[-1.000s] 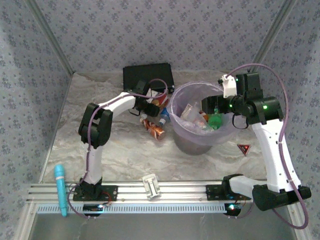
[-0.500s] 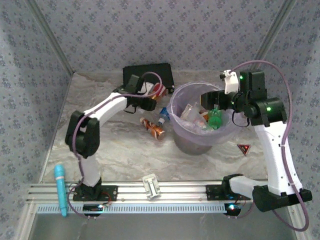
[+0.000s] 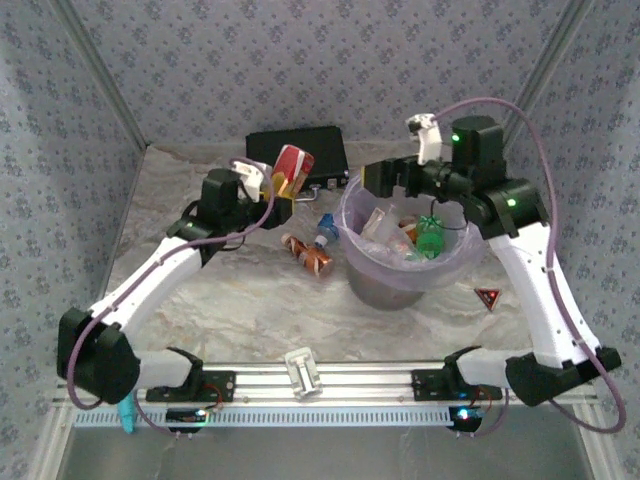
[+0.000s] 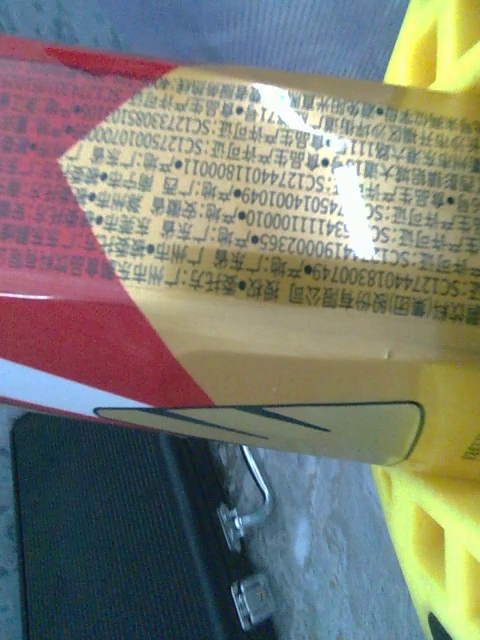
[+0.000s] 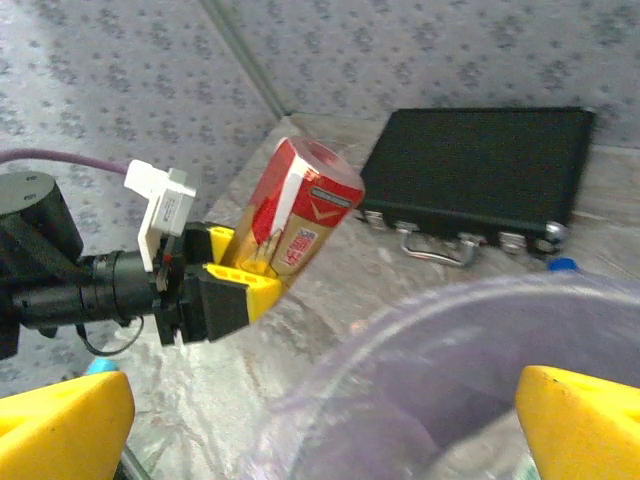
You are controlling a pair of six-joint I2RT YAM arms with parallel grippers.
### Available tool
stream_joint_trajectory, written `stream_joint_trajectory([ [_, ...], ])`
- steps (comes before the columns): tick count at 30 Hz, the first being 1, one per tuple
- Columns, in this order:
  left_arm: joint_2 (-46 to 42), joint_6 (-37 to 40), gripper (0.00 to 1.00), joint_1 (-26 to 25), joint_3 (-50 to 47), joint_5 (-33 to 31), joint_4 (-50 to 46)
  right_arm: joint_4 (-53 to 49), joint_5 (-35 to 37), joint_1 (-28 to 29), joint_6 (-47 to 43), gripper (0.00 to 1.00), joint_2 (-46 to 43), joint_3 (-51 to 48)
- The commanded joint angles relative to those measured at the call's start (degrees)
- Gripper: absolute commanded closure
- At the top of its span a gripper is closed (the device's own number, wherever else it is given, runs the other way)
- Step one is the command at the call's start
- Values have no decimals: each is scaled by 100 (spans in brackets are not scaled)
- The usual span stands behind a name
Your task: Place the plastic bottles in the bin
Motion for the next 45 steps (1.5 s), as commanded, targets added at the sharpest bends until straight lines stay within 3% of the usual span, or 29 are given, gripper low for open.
stream_joint_trajectory([
  [1,-470,-543,74,-78,-415,519,1035,274,-130,342,155,0,388,374],
  [9,-880,-707,74,-581,-939,543,1603,434,48,927,514,0,1257,907],
  [15,-1048,-701,82,-799,-1177,401,2070,402,-85,1100,743,0,1791,1101],
  [22,-1121,-544,85,-896,-1107,313,2020,316,-384,1212,844,0,2213,1283],
  [24,-1126,-523,84,-907,-1100,284,1981,343,-433,1226,865,6,2227,1275],
  [29,-1129,-507,83,-905,-1093,242,1951,371,-500,1230,775,33,2211,1258],
  [32,-1121,-506,81,-905,-1083,224,1947,396,-453,1231,780,37,2208,1231],
  [34,-1129,-506,76,-915,-1059,231,1905,439,-461,1230,799,38,2205,1222],
  [35,-1139,-514,67,-922,-1040,226,1873,441,-457,1230,787,38,2196,1234],
  [38,-1220,-506,25,-920,-1035,124,1780,391,-405,1196,701,39,2169,1379],
  [40,-1300,-476,6,-920,-1045,67,1712,334,-330,1153,614,39,2103,1519],
  [41,-1345,-458,1,-915,-1045,30,1656,299,-285,1119,577,39,2054,1595],
  [45,-1541,-409,0,-914,-1170,-351,1450,109,-202,938,501,41,1748,1867],
])
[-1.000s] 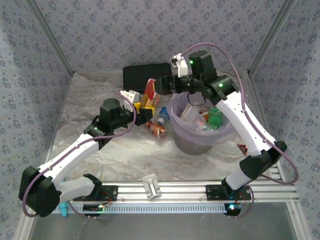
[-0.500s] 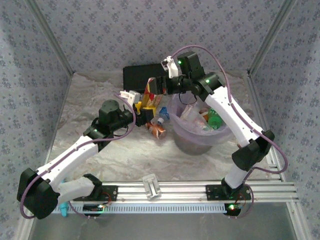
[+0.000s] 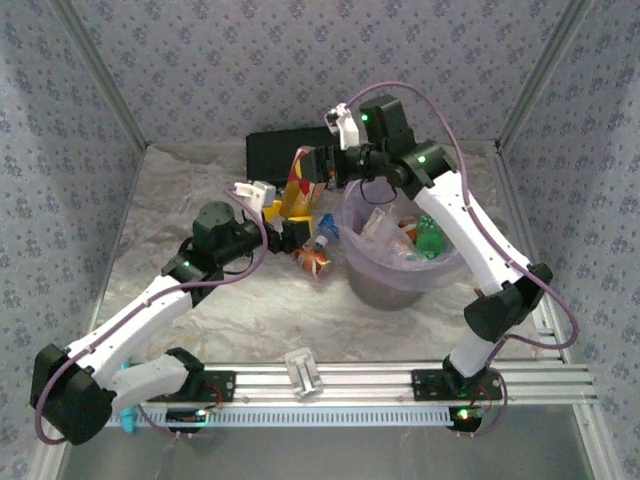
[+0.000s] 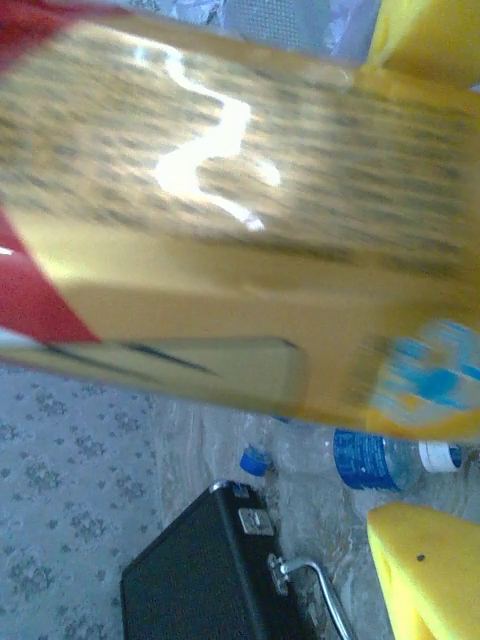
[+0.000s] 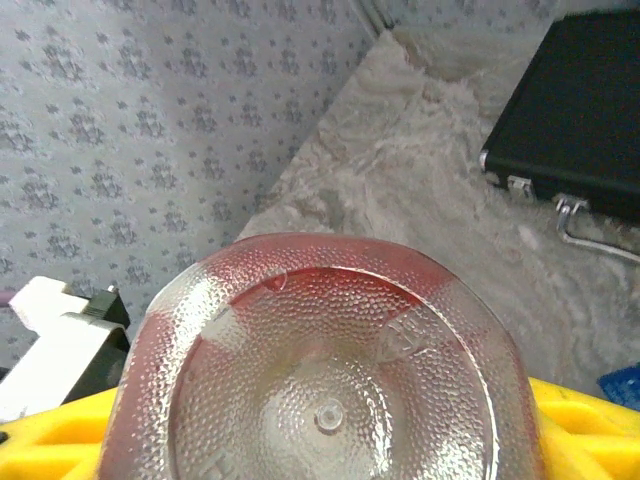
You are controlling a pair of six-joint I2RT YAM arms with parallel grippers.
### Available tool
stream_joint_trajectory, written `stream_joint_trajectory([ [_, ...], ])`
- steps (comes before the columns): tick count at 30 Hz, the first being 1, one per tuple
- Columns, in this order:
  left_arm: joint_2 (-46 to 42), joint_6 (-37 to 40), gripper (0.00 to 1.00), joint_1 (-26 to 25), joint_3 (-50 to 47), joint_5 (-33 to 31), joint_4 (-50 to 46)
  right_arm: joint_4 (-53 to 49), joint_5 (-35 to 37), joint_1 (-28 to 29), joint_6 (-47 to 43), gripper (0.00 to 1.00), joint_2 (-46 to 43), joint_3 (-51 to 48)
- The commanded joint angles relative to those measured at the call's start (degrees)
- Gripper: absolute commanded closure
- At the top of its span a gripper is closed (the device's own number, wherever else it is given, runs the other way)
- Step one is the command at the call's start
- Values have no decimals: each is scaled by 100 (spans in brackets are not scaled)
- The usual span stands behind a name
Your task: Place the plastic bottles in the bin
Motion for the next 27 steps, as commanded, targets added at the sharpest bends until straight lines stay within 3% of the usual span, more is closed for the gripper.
stream_joint_trajectory([
  [1,-279,84,0,5,9,-414,-140,-129,151,-173,-186,41,-569,338],
  [7,-323,-116,5,71,-111,-1237,-637,-273,460,-840,-309,41,-1340,201],
  [17,627,-631,11,88,350,-1556,-1739,-839,942,-2166,-545,42,-2371,-563],
  [27,1095,-1021,12,94,244,-1422,-1855,-824,1313,-2123,-725,44,-2341,-1717],
])
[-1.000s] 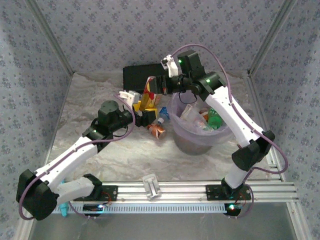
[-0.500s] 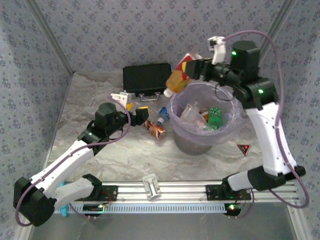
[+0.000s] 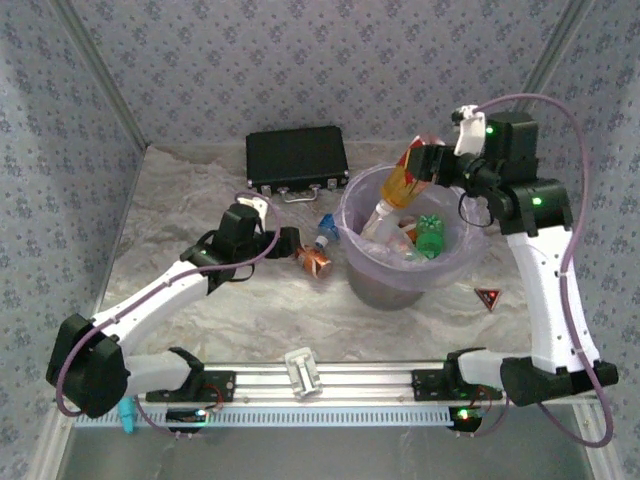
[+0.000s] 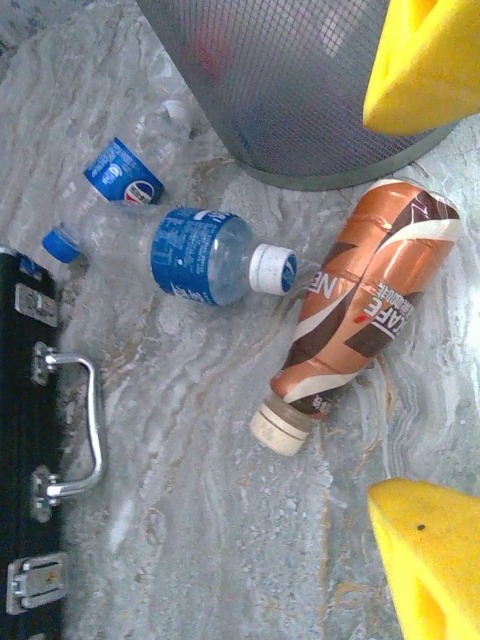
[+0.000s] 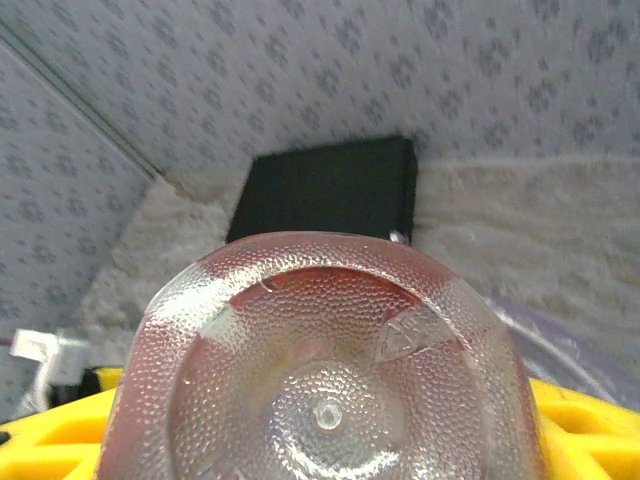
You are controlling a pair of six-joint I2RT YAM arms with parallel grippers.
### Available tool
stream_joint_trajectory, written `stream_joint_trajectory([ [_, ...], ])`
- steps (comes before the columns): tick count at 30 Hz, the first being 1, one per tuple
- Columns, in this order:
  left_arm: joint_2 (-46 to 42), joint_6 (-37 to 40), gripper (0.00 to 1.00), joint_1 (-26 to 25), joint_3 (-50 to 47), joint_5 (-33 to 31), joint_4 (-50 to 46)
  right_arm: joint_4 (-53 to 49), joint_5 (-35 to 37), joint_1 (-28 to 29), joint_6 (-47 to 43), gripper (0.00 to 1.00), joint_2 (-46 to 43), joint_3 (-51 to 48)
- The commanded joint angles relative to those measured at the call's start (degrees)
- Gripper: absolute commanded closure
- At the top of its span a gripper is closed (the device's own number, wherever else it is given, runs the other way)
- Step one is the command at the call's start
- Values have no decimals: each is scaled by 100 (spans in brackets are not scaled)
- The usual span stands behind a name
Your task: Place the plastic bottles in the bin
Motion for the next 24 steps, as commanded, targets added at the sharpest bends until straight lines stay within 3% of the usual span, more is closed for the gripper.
stream_joint_trajectory([
  [1,106,-228,12,11,108,8,-104,63,141,143,-18,44,26,-448],
  [5,151,-309,13,13,-36,25,-11,470,-172,289,222,44,108,-1033],
  [10,281,-362,13,9,-49,58,8,735,11,538,266,45,142,-1632],
  [24,742,-445,13,5,-47,165,144,1098,36,439,1015,41,72,-2801],
])
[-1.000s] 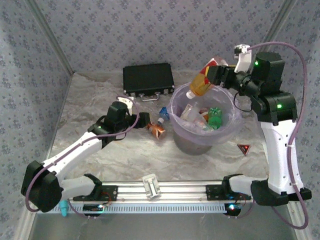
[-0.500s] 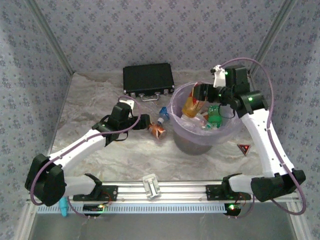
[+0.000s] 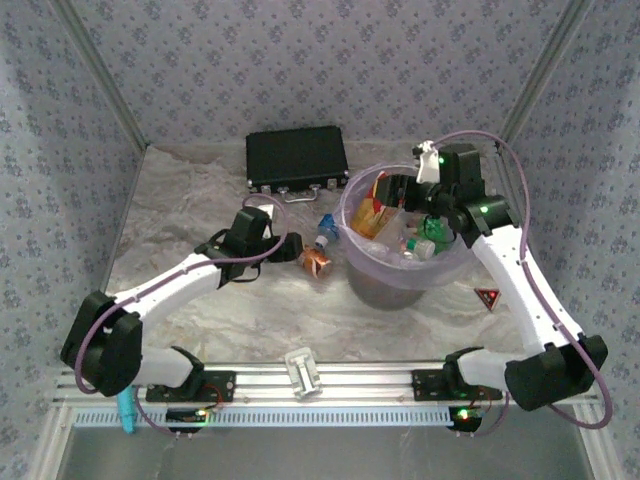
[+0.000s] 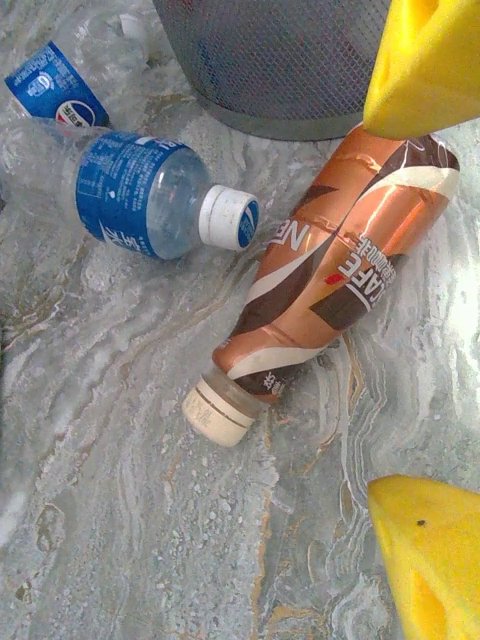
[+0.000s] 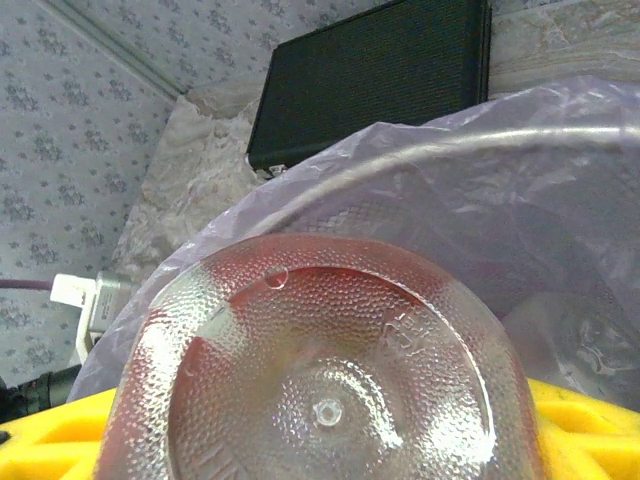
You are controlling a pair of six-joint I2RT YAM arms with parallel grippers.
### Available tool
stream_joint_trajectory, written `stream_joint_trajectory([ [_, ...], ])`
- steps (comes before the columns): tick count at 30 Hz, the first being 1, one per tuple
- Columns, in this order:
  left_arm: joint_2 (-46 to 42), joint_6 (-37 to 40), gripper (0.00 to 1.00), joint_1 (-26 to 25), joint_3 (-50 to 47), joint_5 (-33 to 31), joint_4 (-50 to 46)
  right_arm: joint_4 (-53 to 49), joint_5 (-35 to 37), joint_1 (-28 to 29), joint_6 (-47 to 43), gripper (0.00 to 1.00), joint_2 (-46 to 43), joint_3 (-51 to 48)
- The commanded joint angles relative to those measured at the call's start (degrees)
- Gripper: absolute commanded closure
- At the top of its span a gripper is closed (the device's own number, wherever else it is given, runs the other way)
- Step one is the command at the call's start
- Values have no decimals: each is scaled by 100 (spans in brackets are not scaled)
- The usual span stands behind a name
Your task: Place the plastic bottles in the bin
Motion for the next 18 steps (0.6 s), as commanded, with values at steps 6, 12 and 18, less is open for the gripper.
stream_joint_trajectory([
  [6,48,-30,13,9,12,114,124,-923,653,-222,73,24,-11,-154],
  [12,61,-46,13,6,36,89,71,-1845,1257,-301,-386,10,-48,1119],
  [18,157,-305,13,0,262,-35,-420,-2284,1640,-320,-728,16,109,1775],
])
